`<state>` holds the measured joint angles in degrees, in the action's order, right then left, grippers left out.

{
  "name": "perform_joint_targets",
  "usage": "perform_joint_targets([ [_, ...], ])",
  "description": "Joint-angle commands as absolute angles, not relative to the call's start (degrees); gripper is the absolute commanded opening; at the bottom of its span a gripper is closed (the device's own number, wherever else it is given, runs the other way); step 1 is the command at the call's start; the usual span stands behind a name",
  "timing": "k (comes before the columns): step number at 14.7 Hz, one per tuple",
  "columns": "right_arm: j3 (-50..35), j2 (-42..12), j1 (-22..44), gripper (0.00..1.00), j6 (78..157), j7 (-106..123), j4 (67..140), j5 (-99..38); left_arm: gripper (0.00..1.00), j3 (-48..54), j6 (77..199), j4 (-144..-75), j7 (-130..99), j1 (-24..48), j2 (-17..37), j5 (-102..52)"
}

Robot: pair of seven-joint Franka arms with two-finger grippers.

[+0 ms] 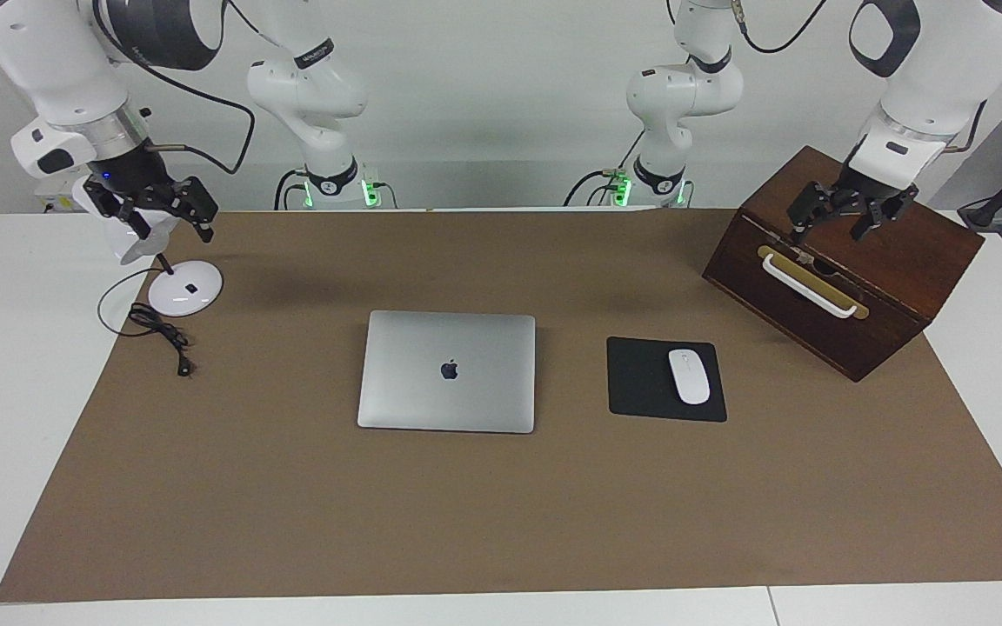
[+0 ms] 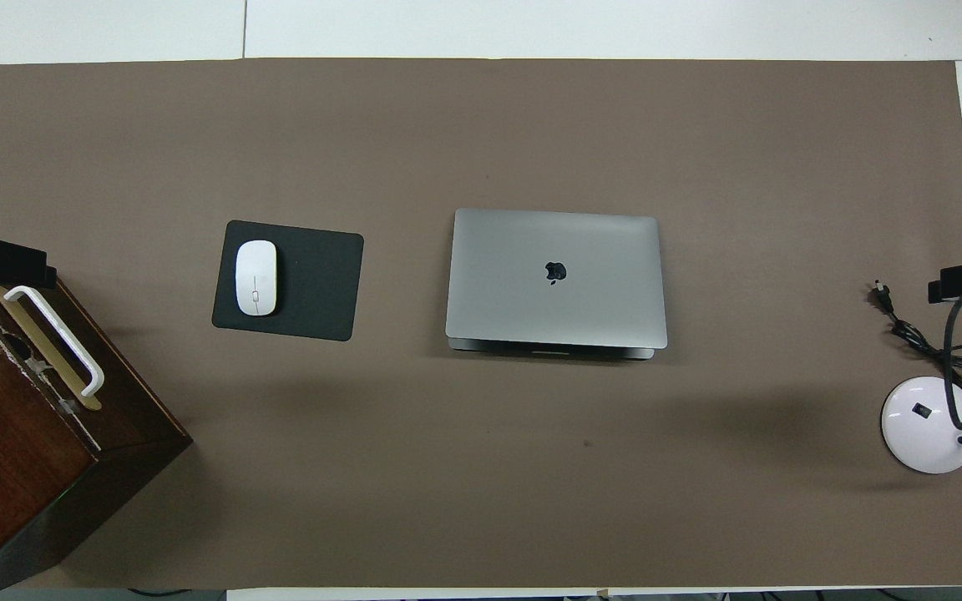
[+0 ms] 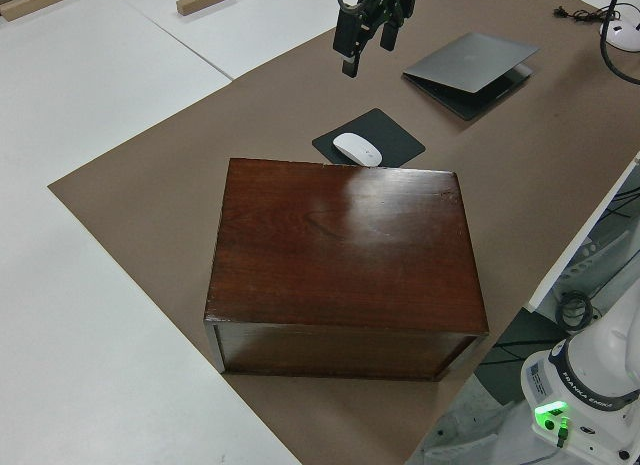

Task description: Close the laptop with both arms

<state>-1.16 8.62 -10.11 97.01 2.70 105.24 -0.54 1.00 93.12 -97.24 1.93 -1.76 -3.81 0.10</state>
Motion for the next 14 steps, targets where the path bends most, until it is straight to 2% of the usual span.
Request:
perform_joint_targets([
  [1,-1.49,9.32,-10.63,1.00,97.91,2.02,106.44,-0.44,1.00,1.05,92.37,-97.03,1.05,-1.67,-3.96,0.18],
  [14,-1.49,9.32,-10.72,1.00,98.17,1.93,106.44,-0.53,1.00,1.05,92.90,-97.29,0.70,-2.20,-4.04,-1.76],
])
